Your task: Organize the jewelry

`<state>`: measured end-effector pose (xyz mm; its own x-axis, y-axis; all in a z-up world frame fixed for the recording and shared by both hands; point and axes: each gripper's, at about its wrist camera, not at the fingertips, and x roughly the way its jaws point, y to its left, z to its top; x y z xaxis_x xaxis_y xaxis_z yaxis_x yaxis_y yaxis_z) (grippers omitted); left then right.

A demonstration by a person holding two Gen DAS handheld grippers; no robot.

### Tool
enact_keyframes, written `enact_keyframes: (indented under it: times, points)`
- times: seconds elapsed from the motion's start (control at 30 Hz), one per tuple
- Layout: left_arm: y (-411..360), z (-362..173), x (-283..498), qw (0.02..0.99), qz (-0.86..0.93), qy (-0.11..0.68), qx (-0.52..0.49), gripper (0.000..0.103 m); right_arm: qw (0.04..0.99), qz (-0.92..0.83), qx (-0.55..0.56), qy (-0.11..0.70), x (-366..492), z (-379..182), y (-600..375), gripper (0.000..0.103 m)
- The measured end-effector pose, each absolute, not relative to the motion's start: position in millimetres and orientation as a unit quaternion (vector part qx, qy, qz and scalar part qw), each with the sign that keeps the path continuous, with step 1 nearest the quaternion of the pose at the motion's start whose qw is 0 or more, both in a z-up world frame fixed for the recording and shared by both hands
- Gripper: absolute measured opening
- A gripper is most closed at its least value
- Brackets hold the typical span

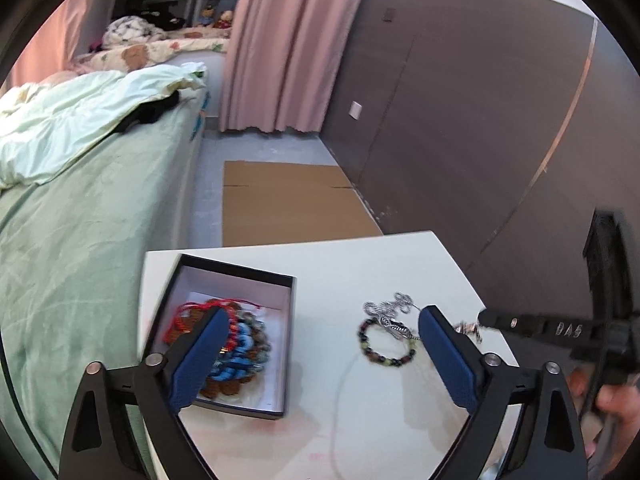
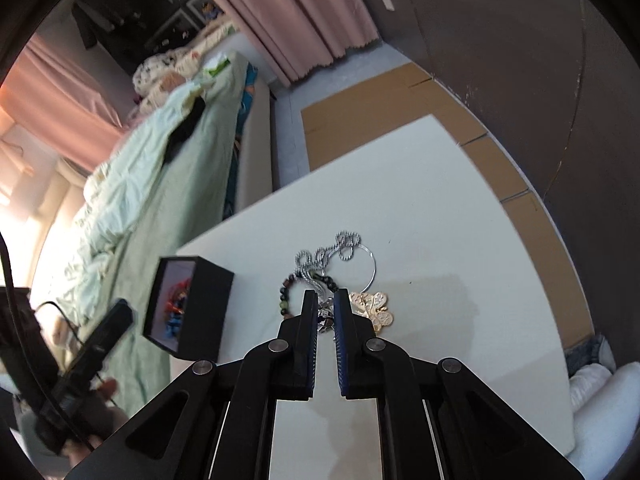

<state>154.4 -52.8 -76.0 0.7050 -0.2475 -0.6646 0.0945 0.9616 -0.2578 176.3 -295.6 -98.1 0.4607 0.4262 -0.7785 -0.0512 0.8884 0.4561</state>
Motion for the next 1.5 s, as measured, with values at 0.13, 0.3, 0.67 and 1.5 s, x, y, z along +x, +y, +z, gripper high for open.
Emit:
enact_keyframes:
  times: [0.13, 0.3, 0.67, 1.5]
  points:
    - [-75.8, -79.1, 153.3, 0.916, -0.120, 0.376, -0.076, 0.087, 0.840, 0.148, 0.223, 0.472, 174.3, -84.8, -314.0, 0.009]
    - [-100.0, -87.7, 154.3, 0.911, -0.143, 0.383, -0.051, 0.078, 0.848, 0.167, 0.281, 0.418, 162.2, -63.4, -337.5, 0.009]
    - [-137.9, -134.3, 179.4, 0.883, -0.155, 0.443, -0.008, 0.058, 0.867, 0.179, 0.341, 0.317, 144.0, -30.9, -372.1, 0.002]
    - [-138.2, -172.4, 209.2, 0.877, -0.099, 0.470, 0.003, 0.008, 0.785, 0.117, 0.148, 0.590, 200.8, -146.1, -329.3, 0.062]
